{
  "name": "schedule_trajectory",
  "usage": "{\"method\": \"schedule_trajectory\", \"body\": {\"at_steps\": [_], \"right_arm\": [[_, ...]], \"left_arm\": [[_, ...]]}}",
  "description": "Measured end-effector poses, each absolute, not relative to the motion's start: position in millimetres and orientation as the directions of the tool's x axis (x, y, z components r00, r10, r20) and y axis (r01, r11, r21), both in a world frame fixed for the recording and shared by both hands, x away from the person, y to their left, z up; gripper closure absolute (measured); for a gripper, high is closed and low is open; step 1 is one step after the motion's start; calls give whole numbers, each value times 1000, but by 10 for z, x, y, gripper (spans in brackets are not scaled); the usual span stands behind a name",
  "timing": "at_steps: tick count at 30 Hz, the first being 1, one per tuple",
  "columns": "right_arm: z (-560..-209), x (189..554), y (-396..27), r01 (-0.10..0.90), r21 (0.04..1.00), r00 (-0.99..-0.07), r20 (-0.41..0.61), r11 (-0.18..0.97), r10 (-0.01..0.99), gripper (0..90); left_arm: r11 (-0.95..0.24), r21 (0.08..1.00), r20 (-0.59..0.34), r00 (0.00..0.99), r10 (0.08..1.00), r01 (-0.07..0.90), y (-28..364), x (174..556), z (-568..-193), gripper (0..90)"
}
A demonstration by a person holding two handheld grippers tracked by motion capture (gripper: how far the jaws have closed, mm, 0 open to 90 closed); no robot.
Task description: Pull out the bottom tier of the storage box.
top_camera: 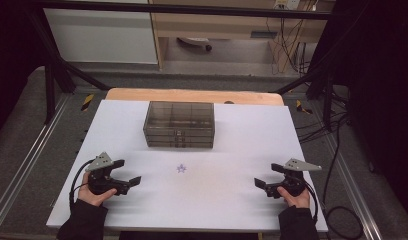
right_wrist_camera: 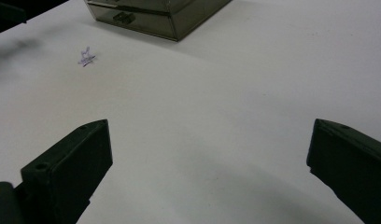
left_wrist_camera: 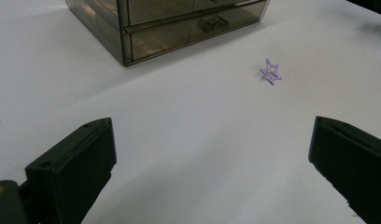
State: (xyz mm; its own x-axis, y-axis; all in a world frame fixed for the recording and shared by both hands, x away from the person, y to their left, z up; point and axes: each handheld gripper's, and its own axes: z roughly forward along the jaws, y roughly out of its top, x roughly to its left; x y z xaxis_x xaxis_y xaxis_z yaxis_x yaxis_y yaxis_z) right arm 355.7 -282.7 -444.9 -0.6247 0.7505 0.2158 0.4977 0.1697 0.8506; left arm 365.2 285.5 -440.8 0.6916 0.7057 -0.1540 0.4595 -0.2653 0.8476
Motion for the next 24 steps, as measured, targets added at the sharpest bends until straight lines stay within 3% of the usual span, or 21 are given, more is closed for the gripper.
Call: {"method": "schedule_trajectory", "body": {"at_steps": [24], "right_arm": [[-4440, 3553, -2840, 491, 855, -627, 212, 169, 749, 9]], "left_arm": [[-277, 847, -146, 699, 700, 454, 2824, 3652, -4385, 5]]}}
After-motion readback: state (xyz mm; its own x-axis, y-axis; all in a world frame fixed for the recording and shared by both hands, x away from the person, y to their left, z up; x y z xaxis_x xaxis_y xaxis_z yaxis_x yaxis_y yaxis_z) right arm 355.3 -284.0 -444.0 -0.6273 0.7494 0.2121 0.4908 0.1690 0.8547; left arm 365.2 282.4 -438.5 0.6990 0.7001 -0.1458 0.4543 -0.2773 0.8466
